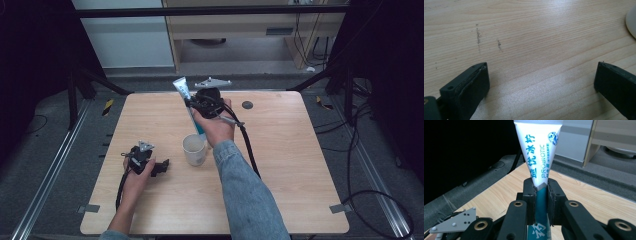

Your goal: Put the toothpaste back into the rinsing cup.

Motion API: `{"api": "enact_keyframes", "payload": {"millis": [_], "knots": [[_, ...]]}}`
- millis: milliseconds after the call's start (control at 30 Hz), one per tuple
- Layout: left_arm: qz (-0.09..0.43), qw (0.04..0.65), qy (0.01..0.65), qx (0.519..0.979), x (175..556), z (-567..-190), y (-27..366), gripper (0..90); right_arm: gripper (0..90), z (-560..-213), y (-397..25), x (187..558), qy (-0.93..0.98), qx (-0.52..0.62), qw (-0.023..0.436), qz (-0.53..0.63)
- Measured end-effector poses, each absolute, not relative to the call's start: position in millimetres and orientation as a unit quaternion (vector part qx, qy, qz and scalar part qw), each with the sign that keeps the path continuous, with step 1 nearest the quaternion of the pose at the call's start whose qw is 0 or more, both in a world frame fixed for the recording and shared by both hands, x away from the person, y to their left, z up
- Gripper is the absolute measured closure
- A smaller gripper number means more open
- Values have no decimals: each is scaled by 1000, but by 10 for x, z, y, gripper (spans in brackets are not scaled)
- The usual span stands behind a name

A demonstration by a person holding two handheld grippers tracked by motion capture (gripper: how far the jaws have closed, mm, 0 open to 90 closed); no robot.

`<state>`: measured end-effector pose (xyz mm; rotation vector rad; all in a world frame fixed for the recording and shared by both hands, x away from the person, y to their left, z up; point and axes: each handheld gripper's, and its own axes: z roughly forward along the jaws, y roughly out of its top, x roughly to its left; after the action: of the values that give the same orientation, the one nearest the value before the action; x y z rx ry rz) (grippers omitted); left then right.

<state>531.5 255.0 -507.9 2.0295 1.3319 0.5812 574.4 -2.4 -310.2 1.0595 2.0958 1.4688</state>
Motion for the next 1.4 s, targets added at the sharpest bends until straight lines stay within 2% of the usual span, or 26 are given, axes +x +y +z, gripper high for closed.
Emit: {"api": "enact_keyframes", "payload": {"millis": [967, 1400], "knots": [[222, 317, 505, 772, 5316, -5079, 2552, 0, 790, -3317, 199, 5695, 725, 360, 198, 553], [222, 317, 505, 771, 5316, -5080, 2551, 0, 790, -3425, 239, 5696, 718, 356, 189, 567]]}}
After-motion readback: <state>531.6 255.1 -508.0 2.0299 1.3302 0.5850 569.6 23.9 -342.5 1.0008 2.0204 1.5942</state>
